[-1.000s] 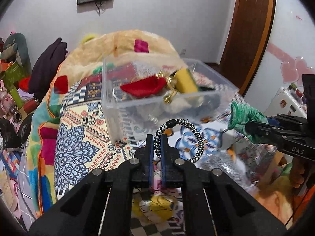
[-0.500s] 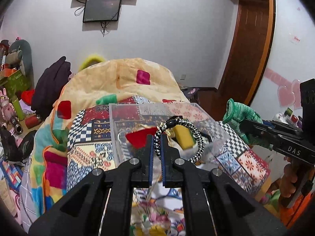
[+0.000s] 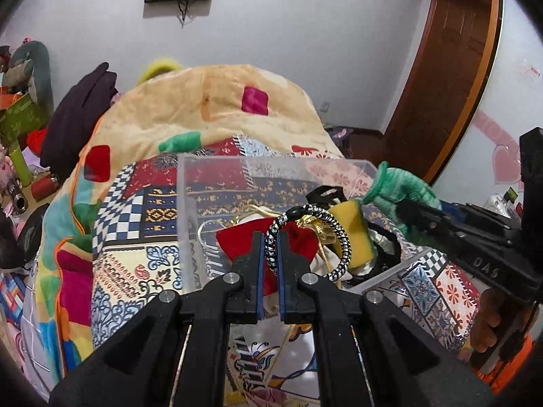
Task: Organize soft objects
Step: 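Drop the bracelet and green glove into the box by opening both grippers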
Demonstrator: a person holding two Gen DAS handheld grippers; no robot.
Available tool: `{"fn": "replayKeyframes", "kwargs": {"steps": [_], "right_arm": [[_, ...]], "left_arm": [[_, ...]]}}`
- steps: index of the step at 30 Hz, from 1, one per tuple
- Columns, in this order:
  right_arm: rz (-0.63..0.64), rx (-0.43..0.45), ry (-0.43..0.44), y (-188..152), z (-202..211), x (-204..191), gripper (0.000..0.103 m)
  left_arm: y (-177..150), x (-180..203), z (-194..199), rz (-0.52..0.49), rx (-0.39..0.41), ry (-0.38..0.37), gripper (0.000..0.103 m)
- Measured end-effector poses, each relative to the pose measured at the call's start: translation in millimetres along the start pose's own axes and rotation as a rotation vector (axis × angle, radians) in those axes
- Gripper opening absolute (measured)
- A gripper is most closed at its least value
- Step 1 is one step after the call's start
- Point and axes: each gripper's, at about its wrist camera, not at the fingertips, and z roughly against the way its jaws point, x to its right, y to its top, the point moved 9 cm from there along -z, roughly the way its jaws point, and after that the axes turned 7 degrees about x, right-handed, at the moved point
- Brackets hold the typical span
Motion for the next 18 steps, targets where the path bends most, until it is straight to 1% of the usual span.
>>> {"fn": "replayKeyframes", "kwargs": {"steps": [5,9,11,14,18], "right_arm": [[0.012,-0.049,-0.021,-13.0,-13.3,1.0,0.026],[0.022,-0.048,-0.023,-12.9,-11.4,-0.9,0.029],[0.030,-0.047,-0.027,-11.5,-9.9,-1.4,0.034],[0.037,-0.044,-0.029,-10.7,-8.3,-0.1,0.042],[0.039,-0.029,-0.026,-8.3,-1.6,1.0,0.052]], "left_arm": [[-7.8,5.6,-12.8,-0.023,-0.032,-0.005,0.005],[-11.5,9.4,-16.9,-0.040,-0.046,0.001,0.006],[-12.5,11.0,-16.7,-0.044,-0.050,-0.003,0.006],[-11.8,11.1,-14.5,-0.035,-0.049,-0.005,0.015],[-9.1,9.4,-4.8,-0.025,-0.030,0.001,0.031]]}}
